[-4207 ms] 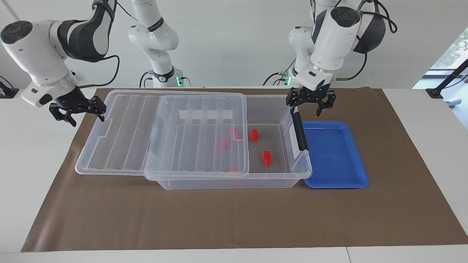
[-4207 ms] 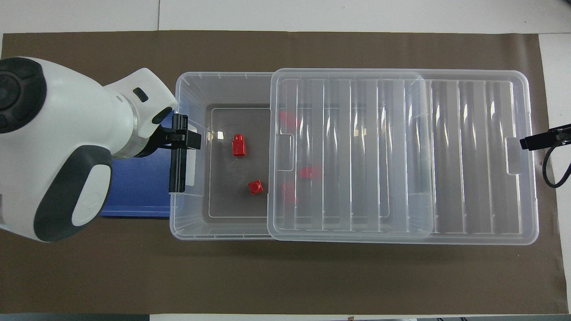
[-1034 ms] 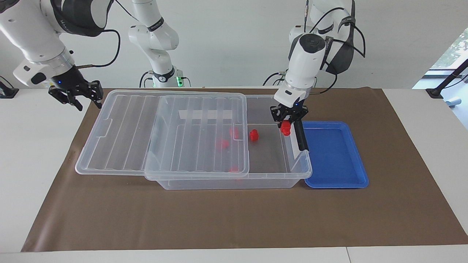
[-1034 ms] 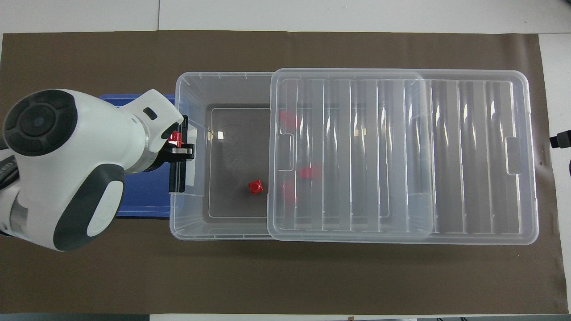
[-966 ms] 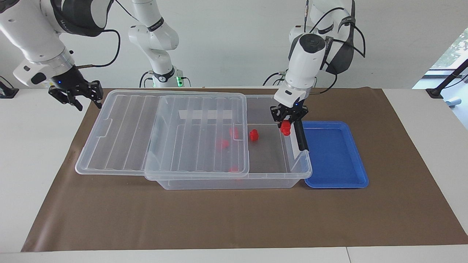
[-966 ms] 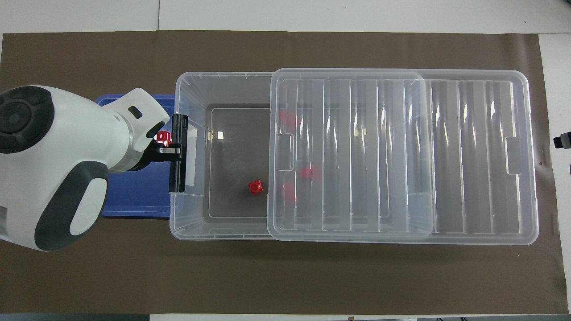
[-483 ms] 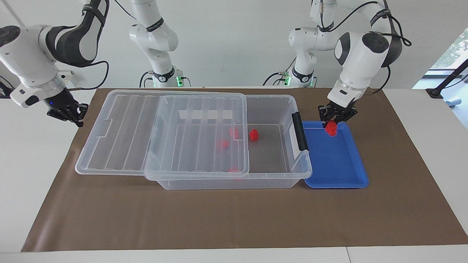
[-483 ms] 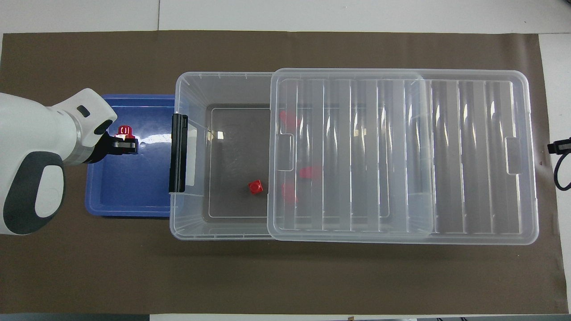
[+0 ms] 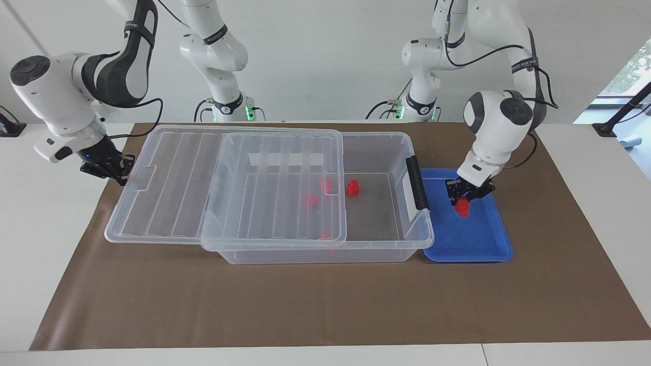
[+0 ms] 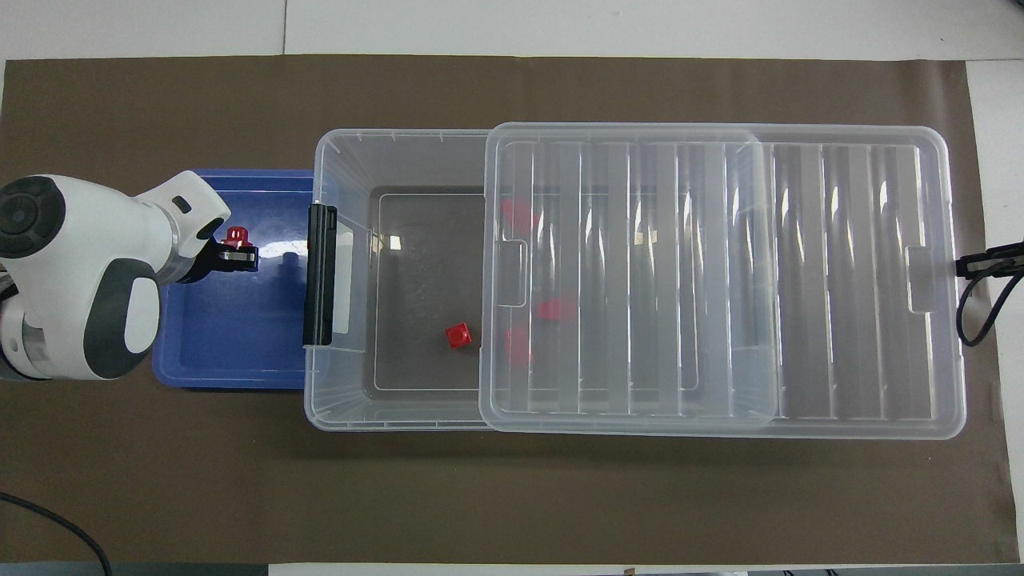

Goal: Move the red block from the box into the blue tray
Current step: 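Carry the red block over the blue tray with the left gripper, then release the block into the tray while the right gripper slides the lid closed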

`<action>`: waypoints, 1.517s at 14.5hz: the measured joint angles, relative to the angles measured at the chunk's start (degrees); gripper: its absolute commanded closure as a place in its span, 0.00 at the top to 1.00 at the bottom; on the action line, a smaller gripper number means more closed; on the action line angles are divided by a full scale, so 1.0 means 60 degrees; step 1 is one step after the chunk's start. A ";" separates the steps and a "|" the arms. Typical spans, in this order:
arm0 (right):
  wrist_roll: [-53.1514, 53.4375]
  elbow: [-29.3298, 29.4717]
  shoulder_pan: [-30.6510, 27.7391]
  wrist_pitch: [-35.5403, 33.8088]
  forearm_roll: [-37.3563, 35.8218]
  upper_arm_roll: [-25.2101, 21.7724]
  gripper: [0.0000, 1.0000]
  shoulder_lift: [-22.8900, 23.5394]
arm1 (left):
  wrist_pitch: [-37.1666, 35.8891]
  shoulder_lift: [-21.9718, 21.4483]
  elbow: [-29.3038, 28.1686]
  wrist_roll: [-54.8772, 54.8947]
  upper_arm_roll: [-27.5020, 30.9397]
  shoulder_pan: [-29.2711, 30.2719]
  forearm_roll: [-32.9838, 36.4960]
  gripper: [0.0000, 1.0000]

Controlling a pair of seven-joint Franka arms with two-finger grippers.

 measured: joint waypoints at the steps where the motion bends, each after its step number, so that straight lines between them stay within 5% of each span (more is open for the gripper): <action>1: 0.0165 -0.0001 0.0141 -0.0002 0.0000 0.0004 0.00 0.0000 | 0.0399 0.0176 -0.0151 0.0021 0.0003 0.0067 0.0000 0.00; 4: 0.0709 -0.0005 0.0492 -0.0041 0.0000 0.0017 0.00 -0.0001 | 0.0971 0.0560 -0.0401 0.0037 -0.0002 0.0161 0.0000 0.00; 5: 0.0886 -0.0006 0.0624 -0.0059 0.0002 0.0019 0.00 -0.0002 | 0.1009 0.0622 -0.0409 0.0038 -0.0002 0.0178 0.0000 0.40; 6: 0.1099 -0.0009 0.0762 -0.0067 0.0002 0.0022 0.00 -0.0002 | 0.1027 0.0646 -0.0409 0.0041 -0.0003 0.0186 0.0000 0.99; 13: 0.3198 -0.0012 0.1933 -0.0127 0.0092 0.0058 0.00 -0.0009 | 0.0772 0.0421 0.0077 0.0059 -0.0091 0.0177 0.0000 1.00; 22: 0.5104 -0.0016 0.3039 -0.0156 0.0098 0.0072 0.00 -0.0052 | -0.3982 -0.0569 0.3103 0.0062 -0.0066 0.0218 0.0000 1.00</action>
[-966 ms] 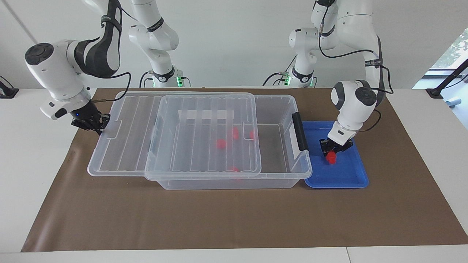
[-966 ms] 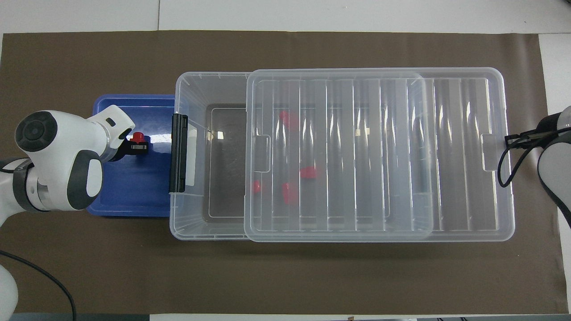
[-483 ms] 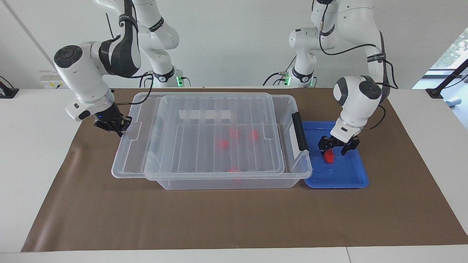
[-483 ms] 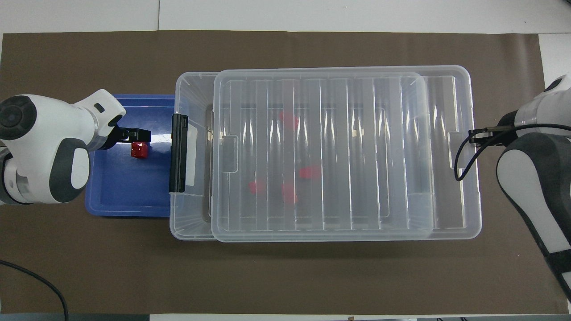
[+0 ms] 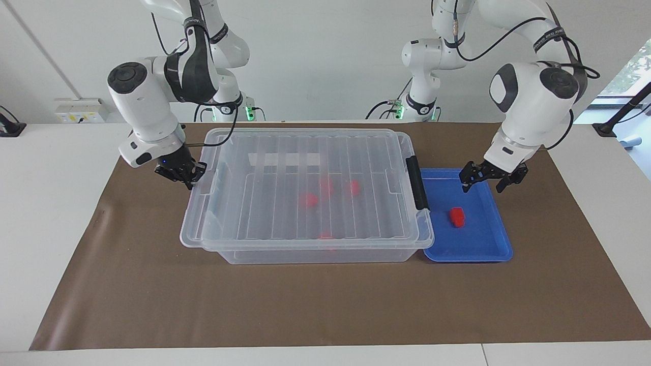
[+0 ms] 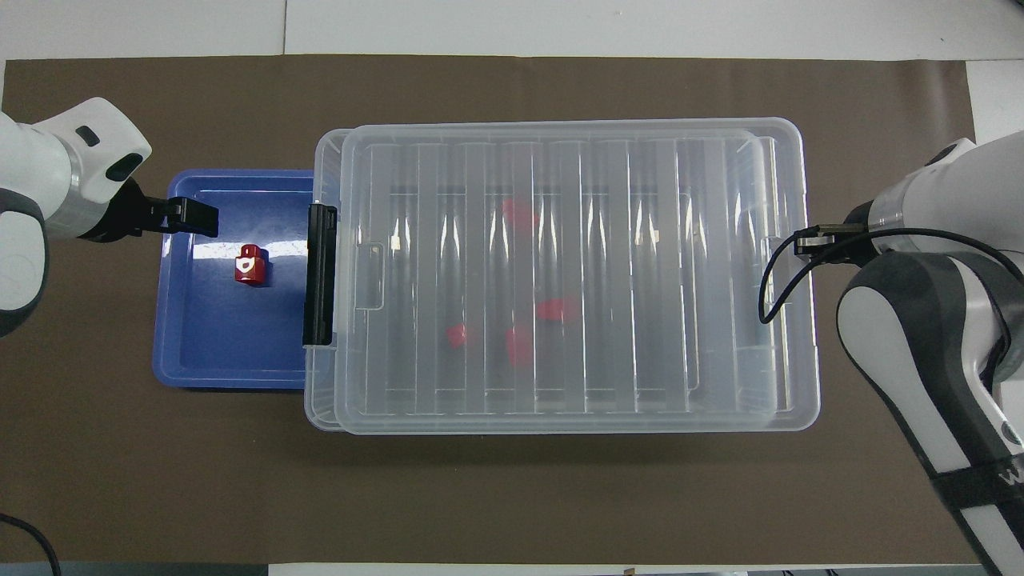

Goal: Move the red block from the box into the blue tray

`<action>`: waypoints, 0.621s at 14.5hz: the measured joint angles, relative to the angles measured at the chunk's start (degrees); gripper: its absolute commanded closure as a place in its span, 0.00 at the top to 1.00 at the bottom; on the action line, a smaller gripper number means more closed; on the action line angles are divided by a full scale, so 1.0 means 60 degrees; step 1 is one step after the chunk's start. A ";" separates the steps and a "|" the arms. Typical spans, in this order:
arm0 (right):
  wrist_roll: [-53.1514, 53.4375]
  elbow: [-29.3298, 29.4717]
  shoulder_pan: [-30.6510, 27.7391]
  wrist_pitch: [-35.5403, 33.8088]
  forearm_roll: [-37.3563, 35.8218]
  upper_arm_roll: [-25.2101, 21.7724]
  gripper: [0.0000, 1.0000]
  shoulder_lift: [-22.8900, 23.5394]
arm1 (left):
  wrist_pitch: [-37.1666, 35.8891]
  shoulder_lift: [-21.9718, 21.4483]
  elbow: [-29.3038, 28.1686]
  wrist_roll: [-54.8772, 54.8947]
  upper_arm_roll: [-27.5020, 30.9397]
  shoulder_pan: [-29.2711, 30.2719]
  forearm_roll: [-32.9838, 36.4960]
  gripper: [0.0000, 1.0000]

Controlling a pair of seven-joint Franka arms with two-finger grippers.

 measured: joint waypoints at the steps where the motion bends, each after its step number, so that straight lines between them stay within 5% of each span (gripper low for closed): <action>1: 0.0145 -0.0001 0.0085 -0.0001 0.0002 0.0002 0.00 0.0000 | -0.0327 -0.0189 0.0120 0.0000 0.0018 0.0011 0.0000 1.00; 9: 0.0599 0.0003 0.0394 -0.0056 0.0004 -0.0004 0.00 -0.0002 | -0.2873 -0.0662 0.1733 0.0130 0.0159 0.0366 -0.0055 1.00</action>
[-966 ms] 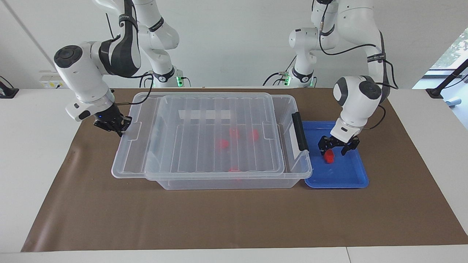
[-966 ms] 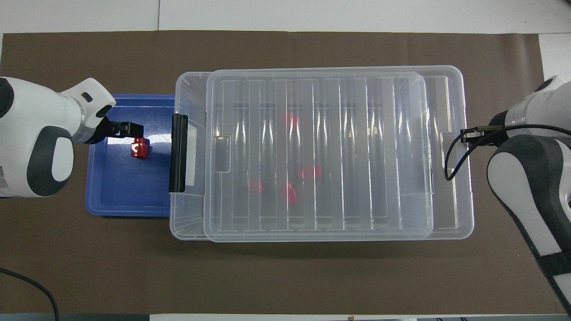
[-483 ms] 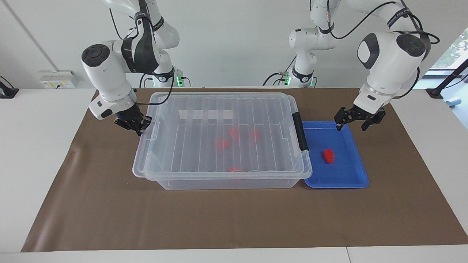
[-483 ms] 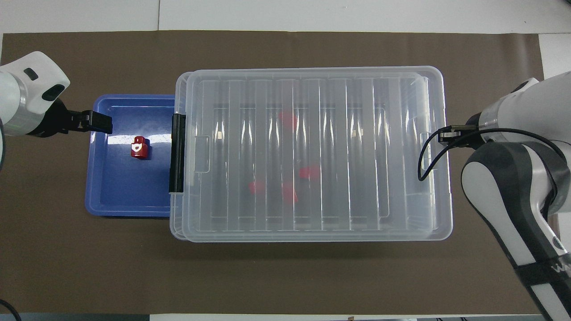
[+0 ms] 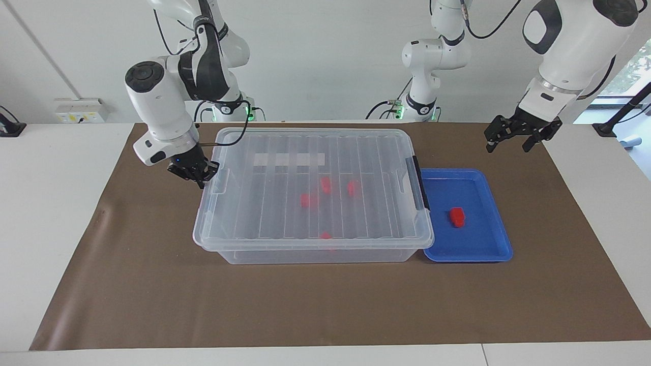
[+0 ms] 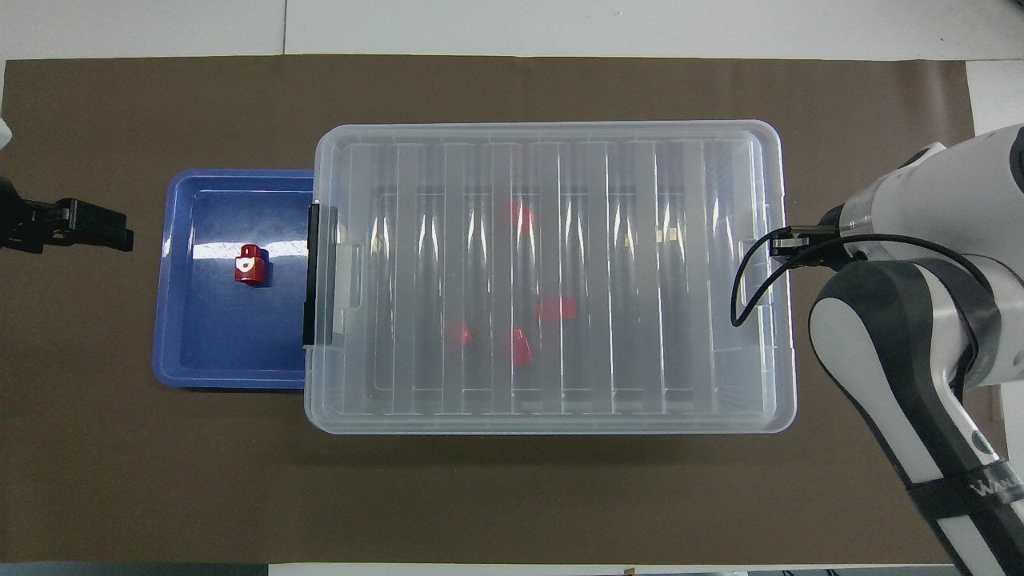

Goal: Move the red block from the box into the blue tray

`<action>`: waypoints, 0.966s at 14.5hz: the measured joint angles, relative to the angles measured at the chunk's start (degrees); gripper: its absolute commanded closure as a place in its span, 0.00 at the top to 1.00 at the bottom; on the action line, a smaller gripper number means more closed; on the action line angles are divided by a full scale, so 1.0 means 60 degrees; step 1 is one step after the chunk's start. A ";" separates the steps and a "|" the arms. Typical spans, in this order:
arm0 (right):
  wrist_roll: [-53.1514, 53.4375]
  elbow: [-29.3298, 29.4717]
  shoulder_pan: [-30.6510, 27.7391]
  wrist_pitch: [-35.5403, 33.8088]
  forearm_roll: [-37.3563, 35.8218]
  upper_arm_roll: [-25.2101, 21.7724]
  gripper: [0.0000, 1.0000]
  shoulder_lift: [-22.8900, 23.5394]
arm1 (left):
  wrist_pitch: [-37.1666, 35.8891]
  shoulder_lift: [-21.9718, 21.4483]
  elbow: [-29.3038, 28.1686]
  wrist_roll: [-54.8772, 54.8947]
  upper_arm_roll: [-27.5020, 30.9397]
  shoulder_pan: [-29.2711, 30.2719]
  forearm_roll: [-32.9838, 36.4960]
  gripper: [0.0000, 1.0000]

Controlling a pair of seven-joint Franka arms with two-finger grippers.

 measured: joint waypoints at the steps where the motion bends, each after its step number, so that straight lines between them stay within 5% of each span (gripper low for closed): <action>1: 0.0000 0.0070 -0.0009 -0.0199 0.0000 -0.0016 0.00 -0.0003 | -0.0164 0.0001 0.0082 0.0027 0.0002 0.0079 -0.0062 1.00; 10: -0.0410 0.3016 -0.1044 -0.4217 0.0000 -0.0190 0.06 -0.0407 | -0.0880 -0.0240 0.0211 0.0299 -0.0066 0.0174 -0.0182 1.00; 11: -0.0561 0.3215 -0.1087 -0.4478 -0.0001 -0.0189 0.65 -0.0408 | -0.0891 -0.0259 0.0211 0.0303 -0.0080 0.0173 -0.0184 1.00; 12: -0.0742 0.3343 -0.1106 -0.4663 -0.0006 -0.0188 1.00 -0.0408 | -0.0892 -0.0263 0.0210 0.0306 -0.0090 0.0172 -0.0185 1.00; 14: -0.1074 0.3412 -0.1247 -0.4801 -0.0009 -0.0188 1.00 -0.0405 | -0.0892 -0.0263 0.0209 0.0306 -0.0095 0.0172 -0.0185 1.00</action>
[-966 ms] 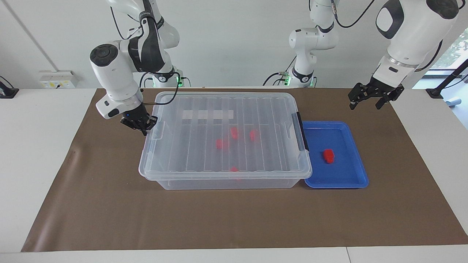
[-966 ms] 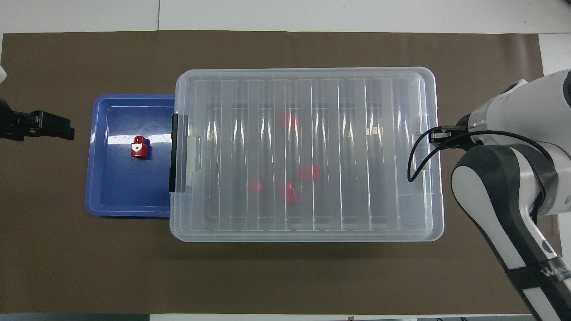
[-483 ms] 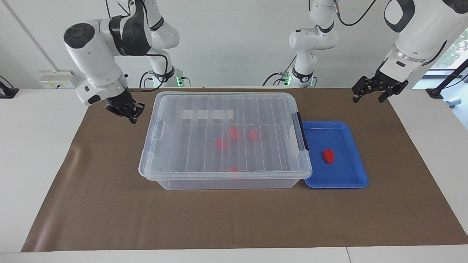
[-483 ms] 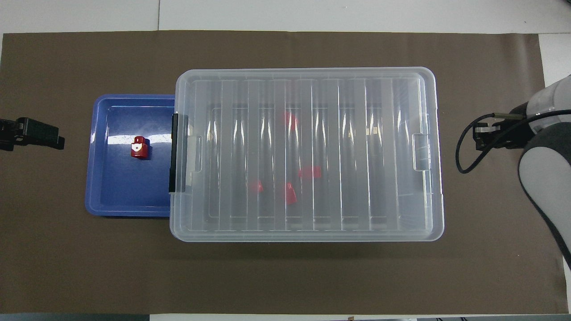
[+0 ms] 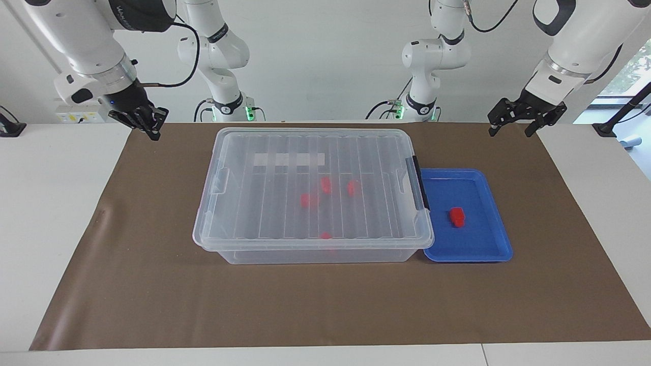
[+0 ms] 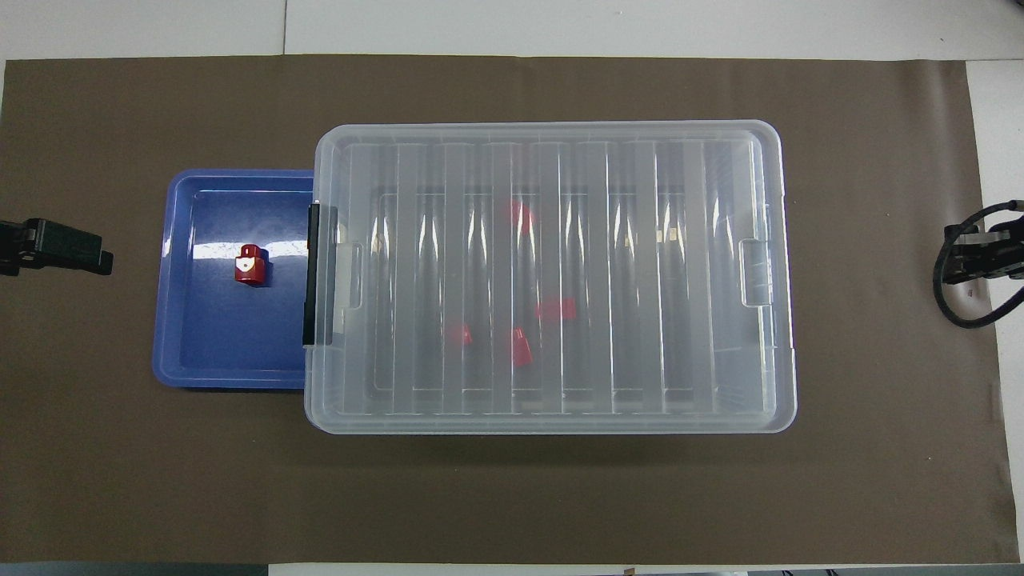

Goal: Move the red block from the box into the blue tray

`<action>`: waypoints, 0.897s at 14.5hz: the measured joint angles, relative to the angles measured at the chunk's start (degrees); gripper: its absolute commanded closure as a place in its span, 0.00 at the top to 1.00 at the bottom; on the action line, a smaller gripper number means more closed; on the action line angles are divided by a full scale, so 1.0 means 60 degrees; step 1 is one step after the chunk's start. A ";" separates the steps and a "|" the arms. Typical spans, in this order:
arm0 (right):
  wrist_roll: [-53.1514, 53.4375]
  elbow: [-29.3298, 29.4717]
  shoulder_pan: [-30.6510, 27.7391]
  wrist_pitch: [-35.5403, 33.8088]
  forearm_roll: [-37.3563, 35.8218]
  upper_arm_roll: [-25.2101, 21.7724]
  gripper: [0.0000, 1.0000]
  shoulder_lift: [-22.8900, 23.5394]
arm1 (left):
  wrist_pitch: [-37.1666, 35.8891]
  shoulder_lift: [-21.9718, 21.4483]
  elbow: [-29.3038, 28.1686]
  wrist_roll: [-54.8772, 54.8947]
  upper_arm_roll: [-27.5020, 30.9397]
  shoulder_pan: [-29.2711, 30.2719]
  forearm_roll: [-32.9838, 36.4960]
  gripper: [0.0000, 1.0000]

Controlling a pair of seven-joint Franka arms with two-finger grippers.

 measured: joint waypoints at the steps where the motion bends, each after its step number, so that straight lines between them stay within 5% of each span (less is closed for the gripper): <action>1: -0.0133 0.0000 -0.0129 0.0008 0.0002 -0.0004 1.00 0.0011 | 0.0000 0.0000 0.0000 0.0000 -0.0003 -0.0001 0.0000 1.00; 13: -0.0283 0.0018 0.0554 0.0194 0.0001 -0.0610 1.00 0.0399 | -0.0144 -0.0009 -0.0095 0.0021 -0.0056 -0.0010 0.0032 1.00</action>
